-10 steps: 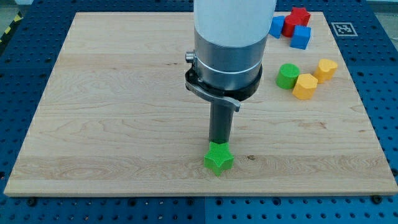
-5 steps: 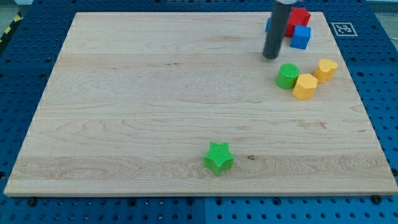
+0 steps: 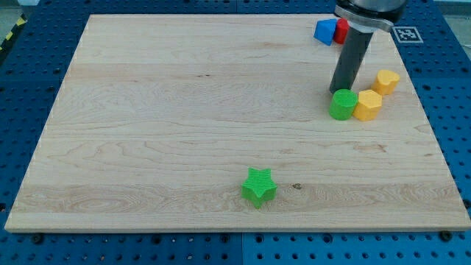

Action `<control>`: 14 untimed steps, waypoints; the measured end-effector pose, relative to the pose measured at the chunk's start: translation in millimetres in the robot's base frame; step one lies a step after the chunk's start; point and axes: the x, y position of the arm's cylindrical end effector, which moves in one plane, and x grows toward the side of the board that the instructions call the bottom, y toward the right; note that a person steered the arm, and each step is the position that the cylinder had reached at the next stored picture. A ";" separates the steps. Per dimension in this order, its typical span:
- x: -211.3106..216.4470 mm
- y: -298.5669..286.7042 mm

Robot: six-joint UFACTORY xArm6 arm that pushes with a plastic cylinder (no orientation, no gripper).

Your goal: Place the green circle to the top right of the green star

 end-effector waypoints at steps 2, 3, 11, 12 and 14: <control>33.8 6.5; 63.6 6.5; 111.1 -34.9; 115.8 -42.8; 143.6 -48.9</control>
